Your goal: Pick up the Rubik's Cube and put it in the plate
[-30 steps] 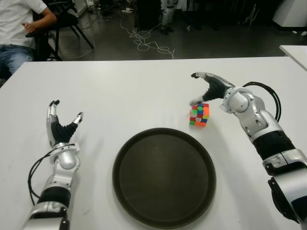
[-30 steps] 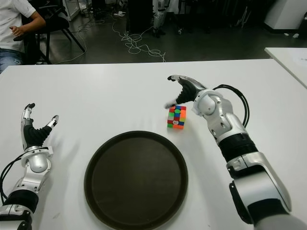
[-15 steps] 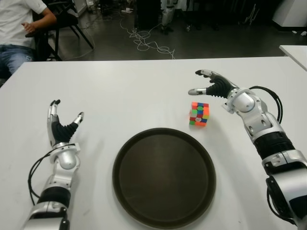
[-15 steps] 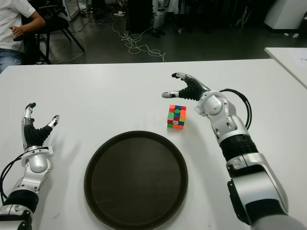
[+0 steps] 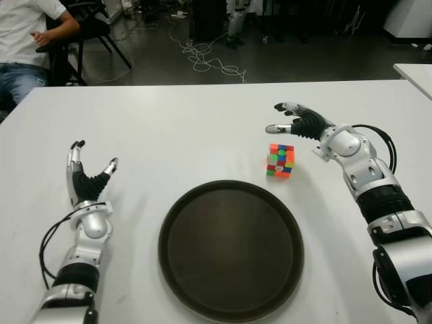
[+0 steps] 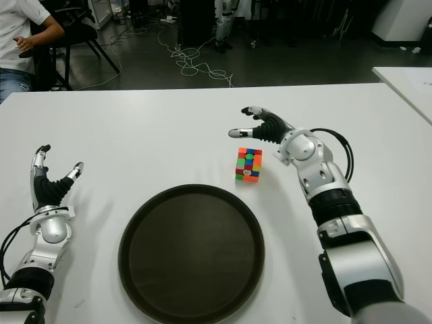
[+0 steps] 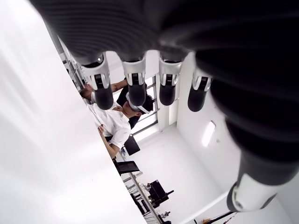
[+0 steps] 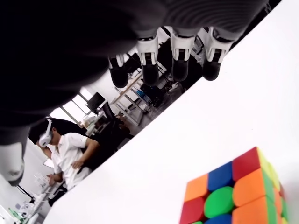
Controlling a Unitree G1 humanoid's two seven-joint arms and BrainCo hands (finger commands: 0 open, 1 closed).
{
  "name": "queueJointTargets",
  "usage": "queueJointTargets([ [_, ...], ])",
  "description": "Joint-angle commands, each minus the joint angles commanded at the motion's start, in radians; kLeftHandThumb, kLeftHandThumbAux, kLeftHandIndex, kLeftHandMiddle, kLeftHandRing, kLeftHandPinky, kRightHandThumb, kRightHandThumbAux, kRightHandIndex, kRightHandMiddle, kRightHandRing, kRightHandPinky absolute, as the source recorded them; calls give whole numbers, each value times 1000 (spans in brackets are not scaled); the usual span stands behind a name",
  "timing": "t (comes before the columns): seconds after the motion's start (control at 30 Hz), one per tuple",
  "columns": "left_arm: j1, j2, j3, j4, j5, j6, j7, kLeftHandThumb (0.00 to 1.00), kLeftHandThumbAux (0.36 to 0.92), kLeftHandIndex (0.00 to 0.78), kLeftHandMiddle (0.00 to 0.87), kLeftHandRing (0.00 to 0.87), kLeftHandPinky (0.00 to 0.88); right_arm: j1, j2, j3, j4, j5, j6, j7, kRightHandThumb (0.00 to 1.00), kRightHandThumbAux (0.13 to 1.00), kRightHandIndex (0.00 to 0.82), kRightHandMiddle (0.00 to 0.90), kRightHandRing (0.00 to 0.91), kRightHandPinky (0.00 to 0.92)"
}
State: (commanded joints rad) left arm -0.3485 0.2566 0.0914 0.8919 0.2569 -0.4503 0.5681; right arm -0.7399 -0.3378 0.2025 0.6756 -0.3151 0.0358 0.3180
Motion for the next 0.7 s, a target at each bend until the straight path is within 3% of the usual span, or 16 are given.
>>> queueJointTargets([
  [0.4, -3, 2, -2, 9, 5, -19, 9, 0, 652, 21, 19, 8, 30, 13, -2, 1, -14, -5, -6, -14, 0, 479, 0, 0, 0, 0],
  [0.7, 3, 3, -7, 0, 10, -12, 4, 0, 668, 13, 14, 2, 24, 27, -10, 21, -64, -32, 22, -8, 0, 484, 0, 0, 0, 1],
])
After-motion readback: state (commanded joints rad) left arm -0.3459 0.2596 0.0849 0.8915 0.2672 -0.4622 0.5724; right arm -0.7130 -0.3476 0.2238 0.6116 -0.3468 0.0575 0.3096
